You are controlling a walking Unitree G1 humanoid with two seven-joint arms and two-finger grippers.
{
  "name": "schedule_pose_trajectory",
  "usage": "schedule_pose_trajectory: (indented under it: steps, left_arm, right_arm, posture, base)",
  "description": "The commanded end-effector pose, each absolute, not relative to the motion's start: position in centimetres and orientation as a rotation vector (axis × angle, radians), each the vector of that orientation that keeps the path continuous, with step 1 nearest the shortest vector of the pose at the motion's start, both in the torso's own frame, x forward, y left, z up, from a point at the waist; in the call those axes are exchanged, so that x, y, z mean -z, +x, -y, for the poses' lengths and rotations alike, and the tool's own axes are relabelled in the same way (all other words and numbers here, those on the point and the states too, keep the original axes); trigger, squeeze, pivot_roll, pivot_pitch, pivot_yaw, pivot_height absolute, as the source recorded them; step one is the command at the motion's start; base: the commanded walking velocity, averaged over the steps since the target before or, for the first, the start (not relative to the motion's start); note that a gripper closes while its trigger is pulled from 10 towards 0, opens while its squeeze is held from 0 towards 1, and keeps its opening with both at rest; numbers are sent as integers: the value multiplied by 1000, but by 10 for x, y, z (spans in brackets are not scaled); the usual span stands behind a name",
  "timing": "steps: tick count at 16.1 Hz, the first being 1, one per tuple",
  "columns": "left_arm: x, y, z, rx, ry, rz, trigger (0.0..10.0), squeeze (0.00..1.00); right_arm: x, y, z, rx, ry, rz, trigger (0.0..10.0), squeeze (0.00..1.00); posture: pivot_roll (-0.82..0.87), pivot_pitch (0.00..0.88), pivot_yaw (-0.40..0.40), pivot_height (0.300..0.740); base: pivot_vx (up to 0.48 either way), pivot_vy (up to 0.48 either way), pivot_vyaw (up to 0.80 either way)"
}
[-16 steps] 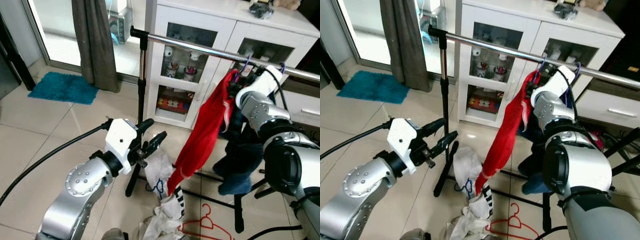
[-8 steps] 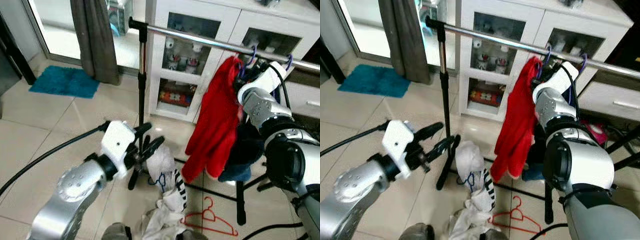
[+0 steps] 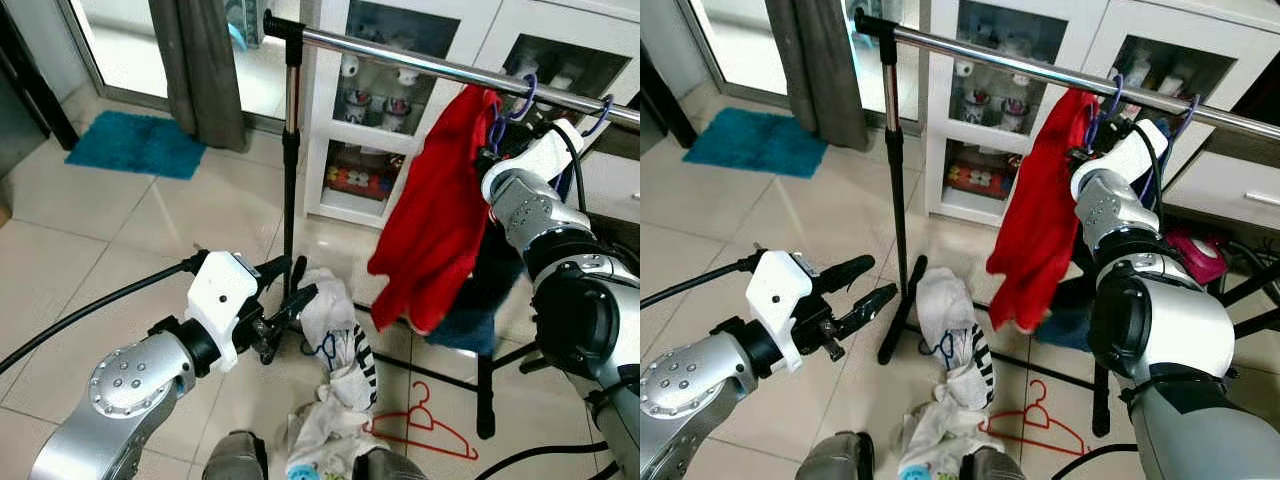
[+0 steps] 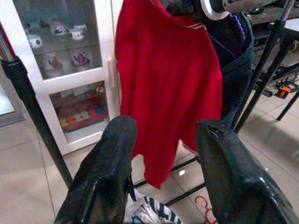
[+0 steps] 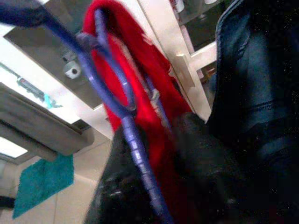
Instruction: Hang hanger
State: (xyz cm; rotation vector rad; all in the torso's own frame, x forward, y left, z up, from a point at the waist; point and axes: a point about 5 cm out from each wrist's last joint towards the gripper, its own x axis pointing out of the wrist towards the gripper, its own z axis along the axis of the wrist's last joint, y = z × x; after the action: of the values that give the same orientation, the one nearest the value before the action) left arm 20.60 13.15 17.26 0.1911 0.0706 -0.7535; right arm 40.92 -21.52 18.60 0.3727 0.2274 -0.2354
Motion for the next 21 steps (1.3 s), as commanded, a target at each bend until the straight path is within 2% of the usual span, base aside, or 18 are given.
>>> schedule_pose_trajectory:
  steps: [1,2,9,15,21]
  left_arm:
    - [-175,203,-130,770,185,-70,10000,0]
    - [-175,203,-130,766,185,-72,10000,0]
    - [-172,207,-129,755,188,-72,10000,0]
    - [-159,217,-128,705,191,-92,10000,0]
    - [-147,229,-122,693,193,-94,10000,0]
  right_arm:
    - [-189,409,219,245,391,-225,3098,0]
    - [-190,410,219,241,393,-220,0,0]
    - [-197,412,219,211,378,-193,0,0]
    - [-213,414,222,108,243,-121,0,0]
    - [-228,412,228,-20,108,-4,0,0]
  posture:
    - [182,193,-92,740]
    - [181,187,-96,740]
    - [170,153,-102,740]
    - [112,51,-104,740]
    - [69,0,-98,740]
  base:
    - [0,0,0]
    - [0,0,0]
    - [0,0,0]
    - [0,0,0]
    - [0,0,0]
